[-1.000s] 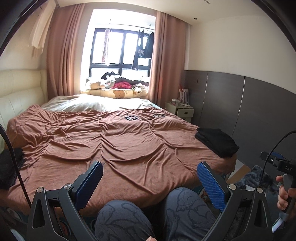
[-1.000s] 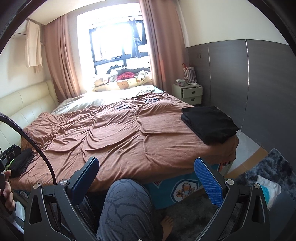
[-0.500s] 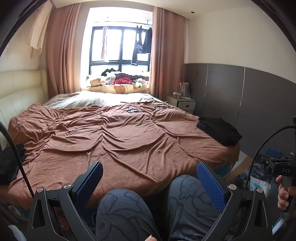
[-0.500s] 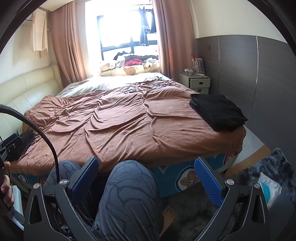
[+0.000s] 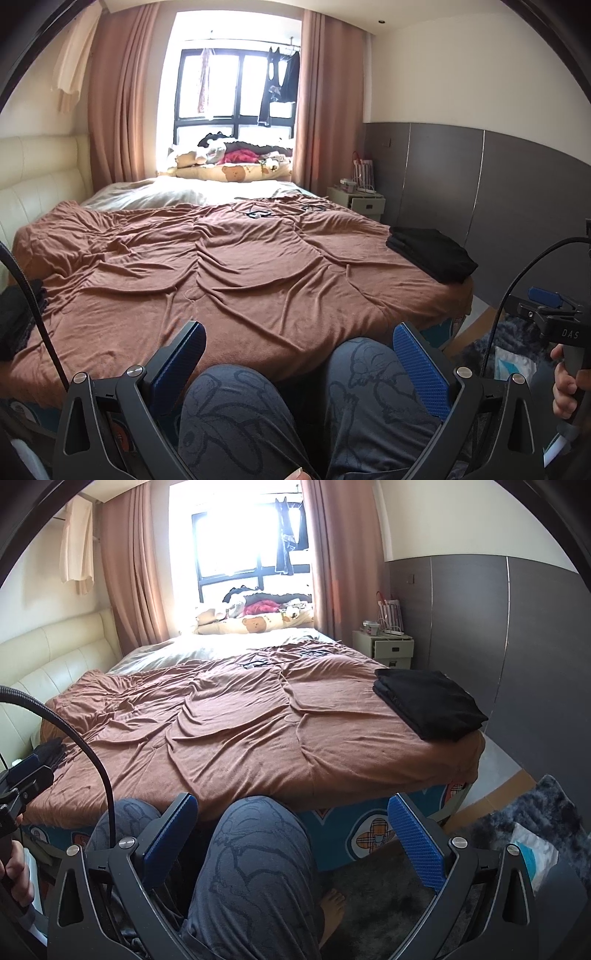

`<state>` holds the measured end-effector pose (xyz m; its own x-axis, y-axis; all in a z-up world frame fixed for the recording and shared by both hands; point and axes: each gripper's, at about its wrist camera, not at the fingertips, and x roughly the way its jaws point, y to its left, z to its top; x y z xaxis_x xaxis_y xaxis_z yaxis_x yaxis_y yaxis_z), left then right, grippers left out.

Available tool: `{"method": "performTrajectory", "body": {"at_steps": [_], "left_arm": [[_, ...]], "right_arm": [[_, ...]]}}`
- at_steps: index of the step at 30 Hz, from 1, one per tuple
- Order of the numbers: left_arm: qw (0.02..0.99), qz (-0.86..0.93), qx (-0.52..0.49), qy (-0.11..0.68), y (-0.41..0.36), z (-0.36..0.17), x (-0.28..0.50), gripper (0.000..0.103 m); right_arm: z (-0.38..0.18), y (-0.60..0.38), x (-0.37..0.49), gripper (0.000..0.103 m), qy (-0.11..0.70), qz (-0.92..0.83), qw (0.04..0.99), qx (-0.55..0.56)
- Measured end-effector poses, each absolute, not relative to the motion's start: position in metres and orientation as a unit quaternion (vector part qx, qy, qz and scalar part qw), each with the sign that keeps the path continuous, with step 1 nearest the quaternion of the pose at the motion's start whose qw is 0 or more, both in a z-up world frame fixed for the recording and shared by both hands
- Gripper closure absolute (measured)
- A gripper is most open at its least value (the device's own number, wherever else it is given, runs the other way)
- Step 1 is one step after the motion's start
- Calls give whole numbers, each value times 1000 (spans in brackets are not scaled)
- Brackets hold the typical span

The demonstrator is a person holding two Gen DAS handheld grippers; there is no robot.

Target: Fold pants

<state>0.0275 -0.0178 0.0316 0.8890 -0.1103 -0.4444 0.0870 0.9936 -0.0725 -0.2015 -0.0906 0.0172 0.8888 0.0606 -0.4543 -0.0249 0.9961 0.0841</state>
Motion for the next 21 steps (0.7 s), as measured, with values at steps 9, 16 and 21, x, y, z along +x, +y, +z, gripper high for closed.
{"method": "performTrajectory", "body": {"at_steps": [9,16,21], "left_arm": [[972,-44,-27,228,-18,31,24,1],[973,-41,-28,227,-18,34,23,1],[973,-41,-28,226,-19,35,23,1]], "right_arm": [[14,-93,-202,0,229,17,973,36],[14,-95,-203,0,225,18,973,39],[12,-97,-202,0,226,17,973,37]]}}
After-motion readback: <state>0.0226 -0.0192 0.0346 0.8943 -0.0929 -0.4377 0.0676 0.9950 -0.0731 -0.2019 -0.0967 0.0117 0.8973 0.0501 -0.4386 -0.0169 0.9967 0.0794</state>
